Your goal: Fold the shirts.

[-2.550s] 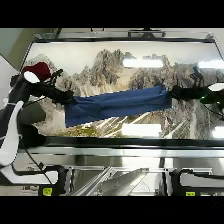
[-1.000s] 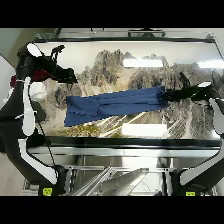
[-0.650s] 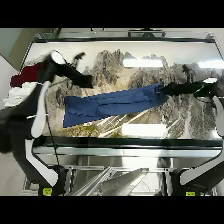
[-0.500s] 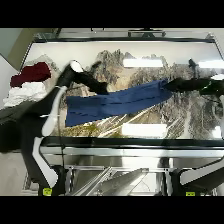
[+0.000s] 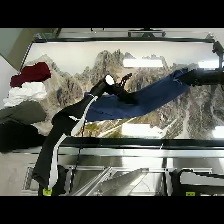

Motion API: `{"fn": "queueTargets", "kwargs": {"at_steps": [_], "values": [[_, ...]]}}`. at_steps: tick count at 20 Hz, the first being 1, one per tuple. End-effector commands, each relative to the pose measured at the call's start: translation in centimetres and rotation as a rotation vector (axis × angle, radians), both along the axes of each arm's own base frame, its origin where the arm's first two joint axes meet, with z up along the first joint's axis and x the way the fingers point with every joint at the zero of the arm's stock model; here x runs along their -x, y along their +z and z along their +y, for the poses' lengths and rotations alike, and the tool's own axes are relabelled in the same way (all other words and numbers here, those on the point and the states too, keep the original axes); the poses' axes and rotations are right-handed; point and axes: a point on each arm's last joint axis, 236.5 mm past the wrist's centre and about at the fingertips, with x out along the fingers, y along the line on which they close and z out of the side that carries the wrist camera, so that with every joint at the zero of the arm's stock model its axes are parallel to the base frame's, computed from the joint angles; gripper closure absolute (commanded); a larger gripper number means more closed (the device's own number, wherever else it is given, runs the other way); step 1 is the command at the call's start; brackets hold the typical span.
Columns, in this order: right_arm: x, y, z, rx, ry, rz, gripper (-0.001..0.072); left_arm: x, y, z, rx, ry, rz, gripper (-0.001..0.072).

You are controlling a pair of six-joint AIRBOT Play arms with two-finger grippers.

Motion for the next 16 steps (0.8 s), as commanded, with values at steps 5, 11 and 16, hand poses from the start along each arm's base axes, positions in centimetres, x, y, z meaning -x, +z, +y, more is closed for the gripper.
{"fn": "queueTargets", "kwargs": {"at_steps": [5,11,16], "values": [[0.4,1.4,1.4,-0.025,-0.007,0.016,0.0694,-2.1,27.0,6.5,0.765,-0.025,-0.060,0.0689],[-1.2,2.2,21.1,-0.150,0.130,-0.085,0.0694,4.7,51.0,22.7,1.123,-0.059,-0.540,0.0686],[1.4,-10.9,41.0,0.009,0.112,-0.142,0.0572,8.9,55.2,27.4,1.065,-0.052,-0.746,0.0686]]}}
